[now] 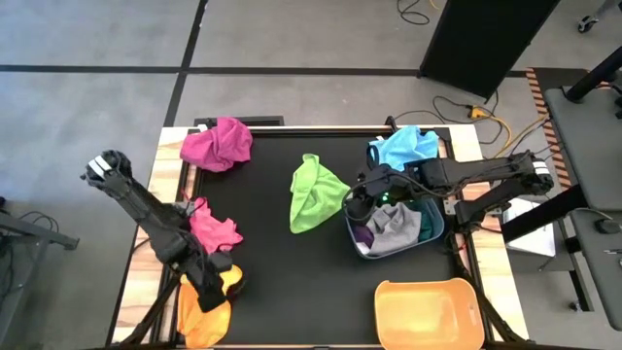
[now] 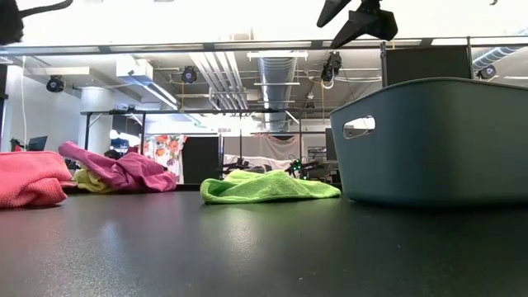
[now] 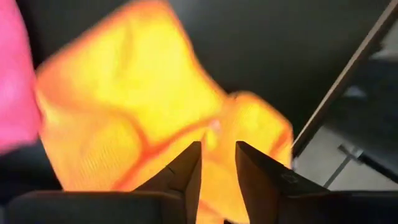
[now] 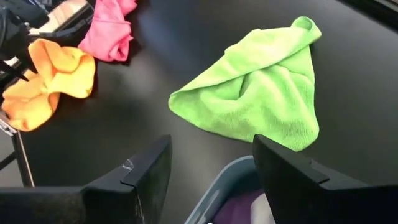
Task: Sort towels by color in basket
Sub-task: Put the orange towel into the blue bin
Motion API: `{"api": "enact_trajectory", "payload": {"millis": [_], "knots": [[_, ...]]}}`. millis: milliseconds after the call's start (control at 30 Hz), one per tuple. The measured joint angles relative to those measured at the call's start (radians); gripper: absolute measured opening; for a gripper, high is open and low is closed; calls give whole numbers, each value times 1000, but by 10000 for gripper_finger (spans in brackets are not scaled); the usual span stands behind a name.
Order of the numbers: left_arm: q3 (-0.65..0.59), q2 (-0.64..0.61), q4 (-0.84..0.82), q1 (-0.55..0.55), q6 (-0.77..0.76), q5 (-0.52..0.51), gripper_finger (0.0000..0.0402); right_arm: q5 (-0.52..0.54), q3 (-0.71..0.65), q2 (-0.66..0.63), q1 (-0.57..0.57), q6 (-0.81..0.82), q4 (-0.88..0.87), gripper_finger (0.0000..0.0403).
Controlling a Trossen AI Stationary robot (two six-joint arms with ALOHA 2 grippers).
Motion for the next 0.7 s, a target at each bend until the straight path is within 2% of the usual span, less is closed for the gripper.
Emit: {"api": "enact_trajectory", "payload": {"millis": [167, 400, 533, 700], "knots": [[10, 90, -39, -31, -29, 47, 147, 0, 0, 8, 0, -33, 3, 217], [12, 229, -75, -53, 153, 138, 234, 0, 0, 27, 2, -37, 4, 217], [11, 314, -74, -67, 249, 142, 252, 0, 0, 27, 9, -24, 4, 214], [13, 420, -70, -79, 334, 150, 240, 0, 0, 27, 26, -21, 4, 208]]}}
